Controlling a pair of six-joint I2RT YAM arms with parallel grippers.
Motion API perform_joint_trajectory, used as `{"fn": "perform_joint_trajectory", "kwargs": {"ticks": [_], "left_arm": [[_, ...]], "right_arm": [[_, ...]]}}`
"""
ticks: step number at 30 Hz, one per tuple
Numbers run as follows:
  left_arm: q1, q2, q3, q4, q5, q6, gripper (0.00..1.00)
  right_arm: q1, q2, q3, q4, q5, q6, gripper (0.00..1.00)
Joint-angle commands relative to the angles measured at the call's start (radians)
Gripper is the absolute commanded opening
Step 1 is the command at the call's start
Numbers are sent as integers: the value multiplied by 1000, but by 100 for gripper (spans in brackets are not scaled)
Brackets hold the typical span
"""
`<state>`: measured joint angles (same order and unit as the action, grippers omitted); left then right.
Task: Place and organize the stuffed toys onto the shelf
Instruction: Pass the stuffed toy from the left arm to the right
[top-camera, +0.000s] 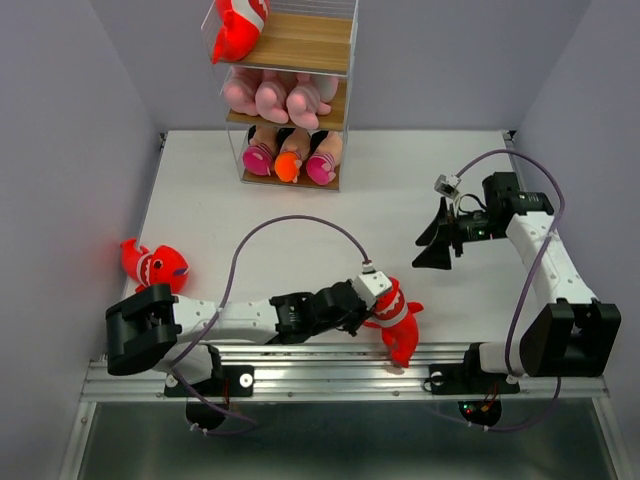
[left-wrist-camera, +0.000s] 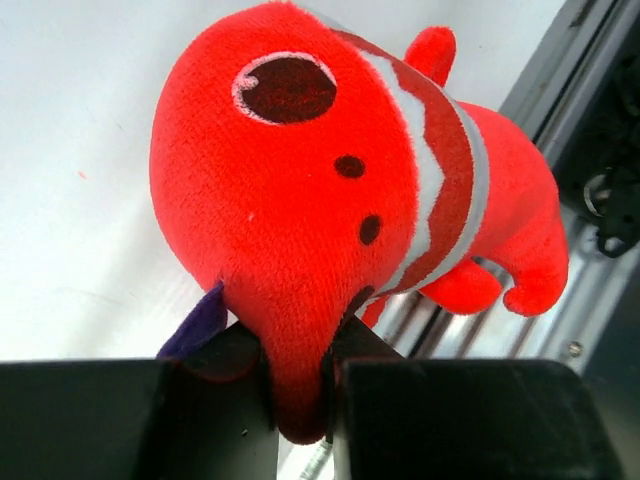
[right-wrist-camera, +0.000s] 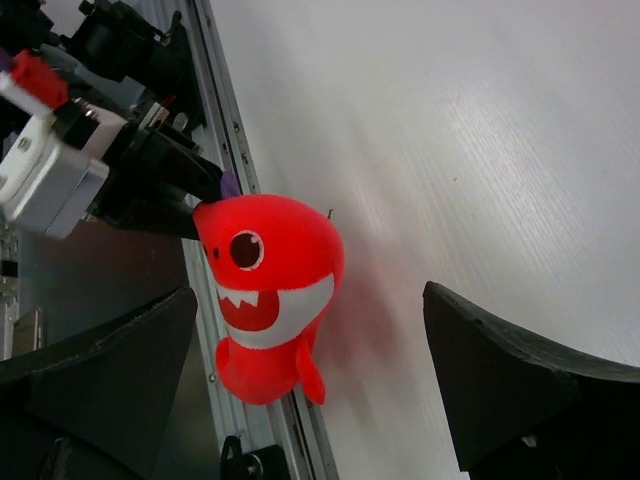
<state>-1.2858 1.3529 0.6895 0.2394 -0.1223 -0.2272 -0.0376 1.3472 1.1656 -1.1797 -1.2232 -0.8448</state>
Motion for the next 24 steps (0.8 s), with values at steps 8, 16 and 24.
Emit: {"fn": "perform_joint_trajectory", "kwargs": {"ticks": [8, 16, 24], "left_arm": [[-47, 68, 143, 263, -136, 420, 0], [-47, 54, 119, 336, -151, 434, 0], [-46, 49, 119, 376, -226, 401, 7]], "right_arm": [[143, -37, 3, -52, 197, 75, 100], [206, -25, -6, -101, 217, 41, 91], [294, -8, -44, 8, 166, 177, 11]]}}
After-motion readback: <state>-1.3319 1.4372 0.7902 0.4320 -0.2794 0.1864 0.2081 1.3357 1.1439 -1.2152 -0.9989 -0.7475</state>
